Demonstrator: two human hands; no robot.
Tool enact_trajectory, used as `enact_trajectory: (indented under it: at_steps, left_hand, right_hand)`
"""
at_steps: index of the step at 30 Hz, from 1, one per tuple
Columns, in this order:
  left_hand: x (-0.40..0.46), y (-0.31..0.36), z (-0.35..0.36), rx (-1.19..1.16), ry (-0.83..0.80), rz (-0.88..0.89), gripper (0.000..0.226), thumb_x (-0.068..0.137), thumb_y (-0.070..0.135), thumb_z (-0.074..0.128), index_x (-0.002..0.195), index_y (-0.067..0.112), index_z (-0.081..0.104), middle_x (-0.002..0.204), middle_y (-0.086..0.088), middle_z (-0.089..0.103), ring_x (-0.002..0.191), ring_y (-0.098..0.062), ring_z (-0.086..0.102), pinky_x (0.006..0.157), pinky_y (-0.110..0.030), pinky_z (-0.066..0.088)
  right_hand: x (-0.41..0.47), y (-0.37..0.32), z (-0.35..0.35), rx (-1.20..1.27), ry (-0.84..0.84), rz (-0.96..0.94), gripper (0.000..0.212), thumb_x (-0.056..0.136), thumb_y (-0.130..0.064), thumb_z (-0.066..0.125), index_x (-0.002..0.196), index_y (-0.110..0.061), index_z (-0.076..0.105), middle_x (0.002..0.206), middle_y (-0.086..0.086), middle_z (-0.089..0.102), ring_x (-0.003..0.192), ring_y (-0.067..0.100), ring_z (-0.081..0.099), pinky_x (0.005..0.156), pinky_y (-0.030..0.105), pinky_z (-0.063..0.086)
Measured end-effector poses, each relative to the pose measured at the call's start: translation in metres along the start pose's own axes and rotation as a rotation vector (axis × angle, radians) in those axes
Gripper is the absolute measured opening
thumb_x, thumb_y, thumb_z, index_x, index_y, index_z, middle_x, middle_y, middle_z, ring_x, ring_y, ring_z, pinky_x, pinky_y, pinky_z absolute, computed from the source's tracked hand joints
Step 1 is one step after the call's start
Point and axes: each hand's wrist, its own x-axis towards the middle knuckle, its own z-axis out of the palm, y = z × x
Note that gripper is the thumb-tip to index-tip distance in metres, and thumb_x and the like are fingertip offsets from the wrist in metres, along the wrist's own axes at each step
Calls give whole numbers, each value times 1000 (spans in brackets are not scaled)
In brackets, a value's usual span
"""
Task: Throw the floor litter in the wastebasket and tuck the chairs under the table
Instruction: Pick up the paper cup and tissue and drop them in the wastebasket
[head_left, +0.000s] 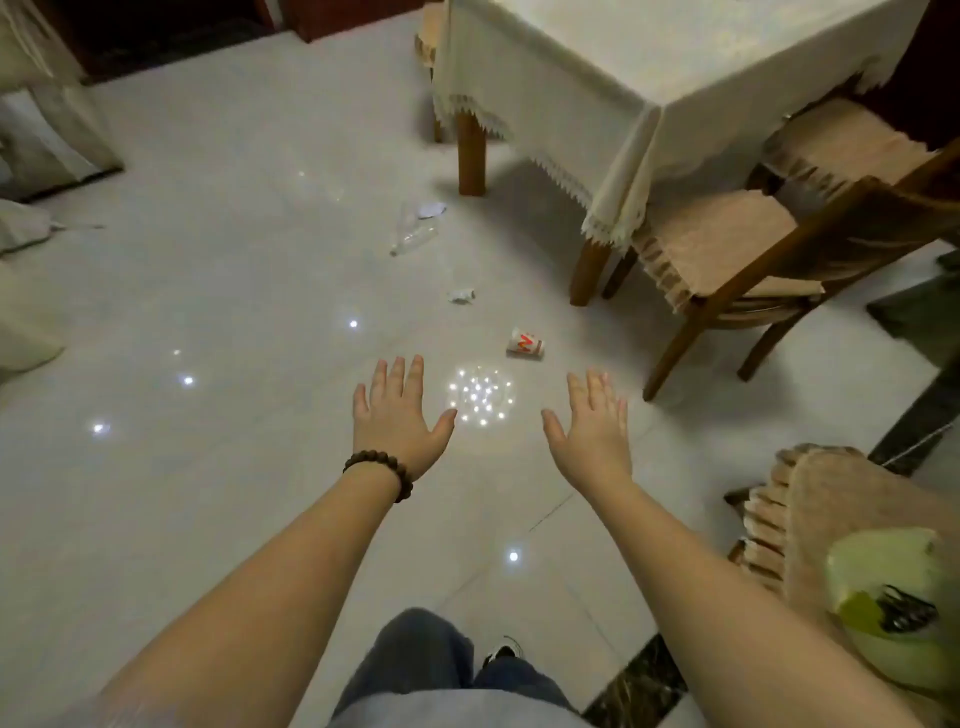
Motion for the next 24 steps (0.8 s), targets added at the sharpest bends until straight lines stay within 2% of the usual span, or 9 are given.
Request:
enact_trajectory:
  at_steps: [5,10,16,24]
  left_hand:
    - [25,-3,11,-41,-15,-43,78,88,60,31,149,20,5,157,-5,10,144,-21,0,115,-47,6]
    - [88,-22,17,-83,-38,-68,78,88,59,34,149,19,4,157,-5,10,144,-21,-1,115,-46,4]
    - [220,-69,17,-82,-71,-38,78,88,58,36,149,19,6,157,-5,12,144,-22,0,115,-46,5]
    - [410,-145,-15,-9,-183,71,76,89,55,37,148,17,9,157,-5,13,144,-21,2,115,-45,7]
  right_hand:
    - [27,2,13,-29,-57,33,62,97,-48,35,150,-20,18,161,4,7,147,20,-4,116,38,-7]
    - [85,-7,29,-33,-62,56,62,97,-46,37,150,-18,19,160,5,9,147,21,-2,118,40,-3]
    - [192,-48,66,8,-50,158,60,97,-43,41,148,-17,24,159,6,13,147,21,1,120,41,3]
    - [334,-106,85,80,0,429,58,96,-36,47,146,-13,29,157,11,21,146,26,10,119,43,11]
